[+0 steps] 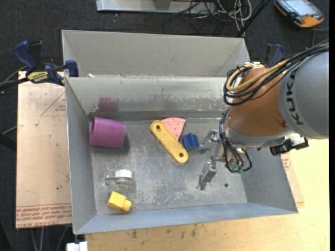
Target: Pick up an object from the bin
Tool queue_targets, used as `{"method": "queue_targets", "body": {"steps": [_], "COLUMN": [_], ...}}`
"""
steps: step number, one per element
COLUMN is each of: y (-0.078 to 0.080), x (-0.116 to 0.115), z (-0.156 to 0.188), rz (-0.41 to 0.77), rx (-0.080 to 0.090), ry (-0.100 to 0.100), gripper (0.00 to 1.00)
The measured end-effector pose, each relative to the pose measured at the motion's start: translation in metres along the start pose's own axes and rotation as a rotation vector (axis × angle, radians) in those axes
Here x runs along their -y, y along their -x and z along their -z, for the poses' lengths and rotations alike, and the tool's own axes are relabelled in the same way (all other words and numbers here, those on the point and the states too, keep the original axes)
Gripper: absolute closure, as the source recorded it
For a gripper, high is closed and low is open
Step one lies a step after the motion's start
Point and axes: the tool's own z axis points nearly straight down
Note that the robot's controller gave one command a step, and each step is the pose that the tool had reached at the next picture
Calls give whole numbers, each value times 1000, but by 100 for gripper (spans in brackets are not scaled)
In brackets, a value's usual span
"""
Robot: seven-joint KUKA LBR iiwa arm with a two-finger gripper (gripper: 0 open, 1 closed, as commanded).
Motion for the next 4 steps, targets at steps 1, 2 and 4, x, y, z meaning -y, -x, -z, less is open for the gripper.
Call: {"method": "queue_targets", "body": {"steps": [1,2,4], "y": [13,49,75], "x": [-14,-3,-34], "z": [4,-14,-53], "rz": [22,23,156], "rx": [2,6,11], "ry": [1,2,4], "gripper": [0,0,0]}}
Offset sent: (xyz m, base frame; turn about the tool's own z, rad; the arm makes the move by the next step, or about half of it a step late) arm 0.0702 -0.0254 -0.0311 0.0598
